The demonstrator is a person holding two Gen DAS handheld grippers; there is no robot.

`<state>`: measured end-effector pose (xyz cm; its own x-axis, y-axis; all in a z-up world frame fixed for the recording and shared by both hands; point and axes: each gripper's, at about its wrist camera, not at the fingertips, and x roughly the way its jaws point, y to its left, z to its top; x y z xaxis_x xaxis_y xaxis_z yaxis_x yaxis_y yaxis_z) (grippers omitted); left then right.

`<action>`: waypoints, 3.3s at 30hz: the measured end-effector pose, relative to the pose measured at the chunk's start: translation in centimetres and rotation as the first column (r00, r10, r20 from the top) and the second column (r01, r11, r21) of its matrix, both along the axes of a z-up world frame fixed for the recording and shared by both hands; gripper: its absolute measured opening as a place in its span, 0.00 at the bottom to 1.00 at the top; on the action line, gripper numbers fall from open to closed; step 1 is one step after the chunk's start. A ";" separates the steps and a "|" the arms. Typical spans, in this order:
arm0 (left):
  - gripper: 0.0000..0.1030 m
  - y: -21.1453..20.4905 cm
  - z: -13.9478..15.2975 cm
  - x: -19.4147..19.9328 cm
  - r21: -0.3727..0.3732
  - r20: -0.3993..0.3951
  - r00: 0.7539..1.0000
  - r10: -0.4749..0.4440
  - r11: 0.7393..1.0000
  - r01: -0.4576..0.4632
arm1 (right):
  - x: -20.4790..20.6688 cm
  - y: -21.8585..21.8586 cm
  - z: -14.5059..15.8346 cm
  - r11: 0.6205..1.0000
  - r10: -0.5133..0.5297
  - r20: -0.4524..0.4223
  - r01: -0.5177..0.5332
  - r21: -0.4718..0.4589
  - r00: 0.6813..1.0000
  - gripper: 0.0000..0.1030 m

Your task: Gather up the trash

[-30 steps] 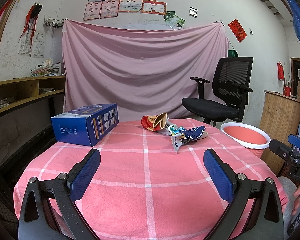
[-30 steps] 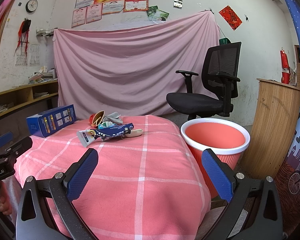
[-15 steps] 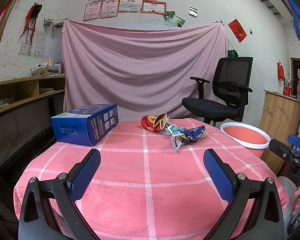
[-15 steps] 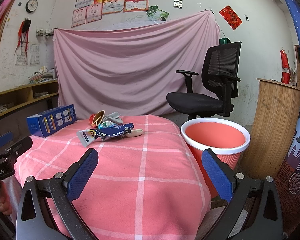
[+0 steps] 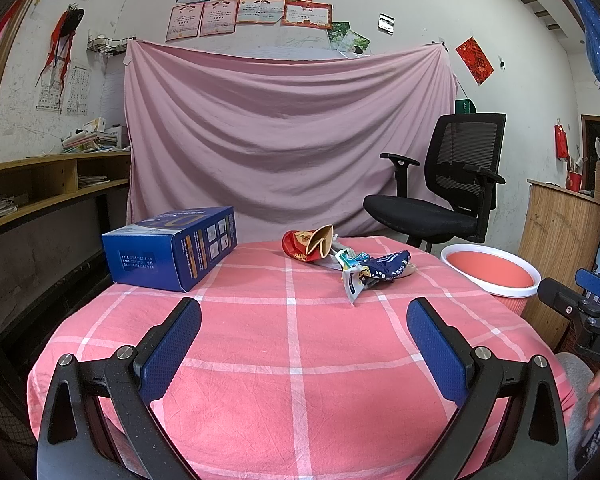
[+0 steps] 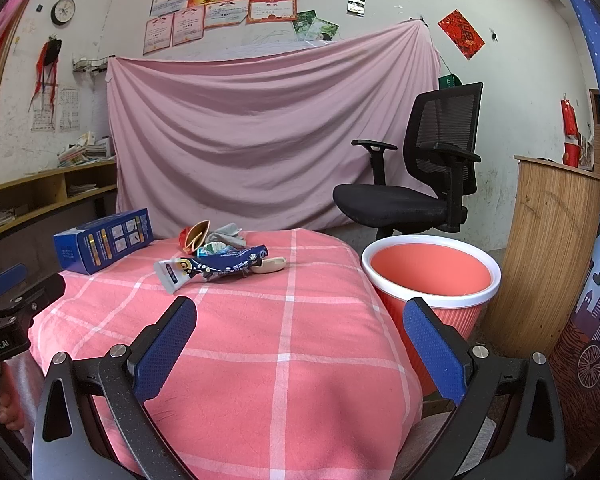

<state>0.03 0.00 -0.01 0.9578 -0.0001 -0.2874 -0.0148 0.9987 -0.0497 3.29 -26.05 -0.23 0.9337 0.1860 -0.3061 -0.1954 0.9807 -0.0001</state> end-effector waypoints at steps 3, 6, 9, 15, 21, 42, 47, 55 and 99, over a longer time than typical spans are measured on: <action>0.98 0.0 0.0 0.0 0.000 0.000 1.000 0.000 1.000 0.000 | 0.0 0.0 0.0 1.000 0.001 0.000 -0.001 0.000 1.000 1.00; 0.98 0.0 0.0 0.0 0.000 0.000 1.000 0.001 1.000 -0.001 | 0.0 -0.1 0.1 1.000 0.000 0.000 0.000 -0.001 1.000 1.00; 0.98 0.0 0.0 0.0 0.001 0.001 1.000 0.003 1.000 -0.003 | 0.0 -0.2 0.1 1.000 0.001 0.000 -0.001 0.000 1.000 1.00; 0.98 -0.1 0.1 0.1 -0.006 0.001 1.000 0.010 1.000 -0.010 | -0.2 -0.1 0.1 1.000 0.006 0.001 -0.006 0.005 1.000 1.00; 0.98 0.4 0.5 0.5 -0.011 -0.006 0.999 0.034 0.999 -0.034 | 0.0 0.0 0.4 1.000 0.015 0.008 -0.015 0.019 1.000 1.00; 0.98 -0.3 4.0 7.2 0.004 0.068 0.997 0.025 1.000 -0.025 | 5.9 -0.7 5.7 0.998 0.059 0.198 -0.059 -0.006 0.978 1.00; 0.98 -0.8 3.2 10.1 0.010 0.008 1.000 -0.024 1.000 0.024 | 8.6 -1.0 5.8 0.998 0.068 0.189 -0.066 -0.018 0.980 1.00; 0.97 -1.3 0.4 15.0 0.004 -0.172 0.979 -0.113 0.993 0.115 | 12.7 -1.1 4.0 0.996 0.064 0.079 -0.059 -0.069 0.995 1.00; 0.07 0.2 -0.9 17.2 -0.128 -0.362 0.919 -0.157 0.985 0.118 | 25.9 5.8 -4.0 0.899 0.301 -0.541 -0.423 -0.115 0.785 0.56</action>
